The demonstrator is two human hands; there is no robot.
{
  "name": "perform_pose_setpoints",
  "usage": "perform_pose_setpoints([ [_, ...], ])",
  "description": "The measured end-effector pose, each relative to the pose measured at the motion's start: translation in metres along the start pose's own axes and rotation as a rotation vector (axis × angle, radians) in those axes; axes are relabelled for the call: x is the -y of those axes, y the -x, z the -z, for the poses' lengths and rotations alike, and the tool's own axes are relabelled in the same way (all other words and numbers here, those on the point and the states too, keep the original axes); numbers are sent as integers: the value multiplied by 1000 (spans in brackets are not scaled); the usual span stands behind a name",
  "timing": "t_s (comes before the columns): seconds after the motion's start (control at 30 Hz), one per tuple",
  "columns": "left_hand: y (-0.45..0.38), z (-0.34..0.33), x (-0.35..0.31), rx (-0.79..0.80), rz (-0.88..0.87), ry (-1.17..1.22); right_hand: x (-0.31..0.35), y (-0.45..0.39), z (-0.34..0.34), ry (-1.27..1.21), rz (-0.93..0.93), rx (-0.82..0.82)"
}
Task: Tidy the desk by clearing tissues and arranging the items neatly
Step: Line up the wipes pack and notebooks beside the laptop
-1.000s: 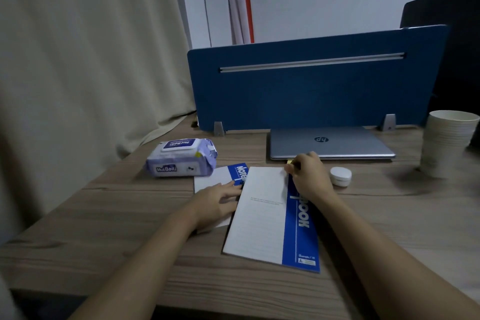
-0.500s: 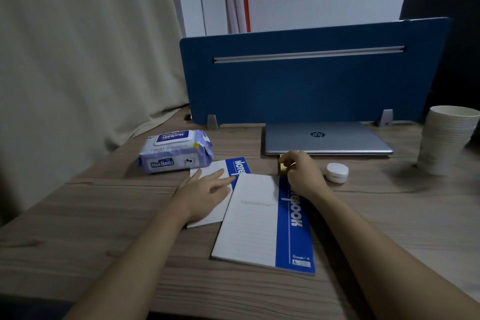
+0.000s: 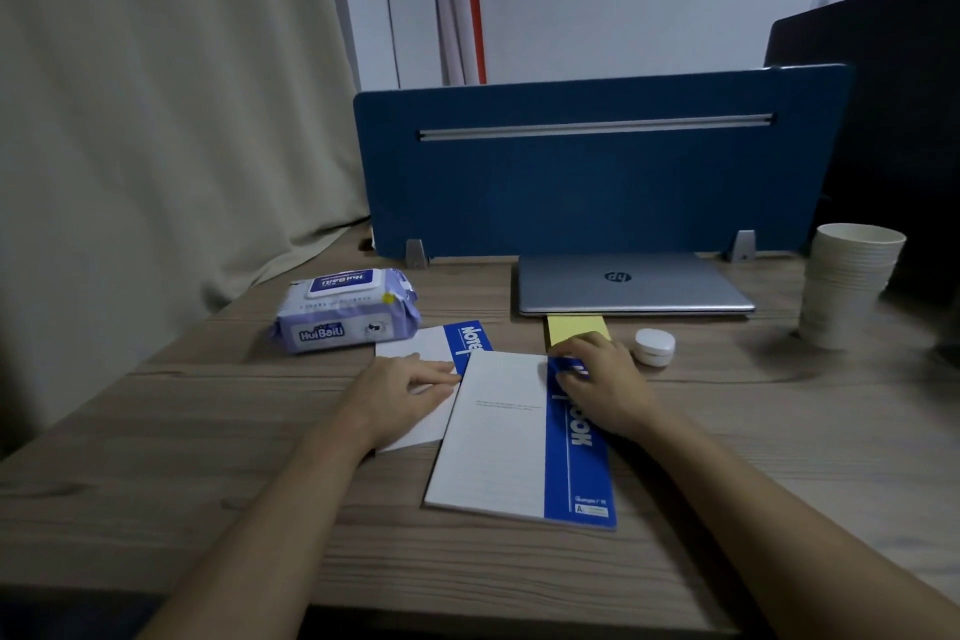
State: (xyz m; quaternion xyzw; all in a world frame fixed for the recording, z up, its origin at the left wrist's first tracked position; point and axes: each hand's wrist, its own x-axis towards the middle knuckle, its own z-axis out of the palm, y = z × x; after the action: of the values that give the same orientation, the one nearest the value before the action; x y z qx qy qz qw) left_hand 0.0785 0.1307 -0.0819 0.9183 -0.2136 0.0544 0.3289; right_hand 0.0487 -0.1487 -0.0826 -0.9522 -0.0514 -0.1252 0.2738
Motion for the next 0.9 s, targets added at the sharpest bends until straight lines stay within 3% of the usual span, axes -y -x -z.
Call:
perform_pose_setpoints([
  [0.2, 13, 2, -5, -20, -18, -44, -4, 26, 8, 76, 47, 99],
  [0.47, 26, 6, -5, -58, 115, 137, 1, 60, 16, 197, 94, 279],
  [0.73, 18, 5, 5, -242, 258, 109, 16, 33, 1, 266, 146, 366],
  [0.9, 11, 7, 9, -215, 276, 106, 26, 6, -11, 264, 181, 399],
])
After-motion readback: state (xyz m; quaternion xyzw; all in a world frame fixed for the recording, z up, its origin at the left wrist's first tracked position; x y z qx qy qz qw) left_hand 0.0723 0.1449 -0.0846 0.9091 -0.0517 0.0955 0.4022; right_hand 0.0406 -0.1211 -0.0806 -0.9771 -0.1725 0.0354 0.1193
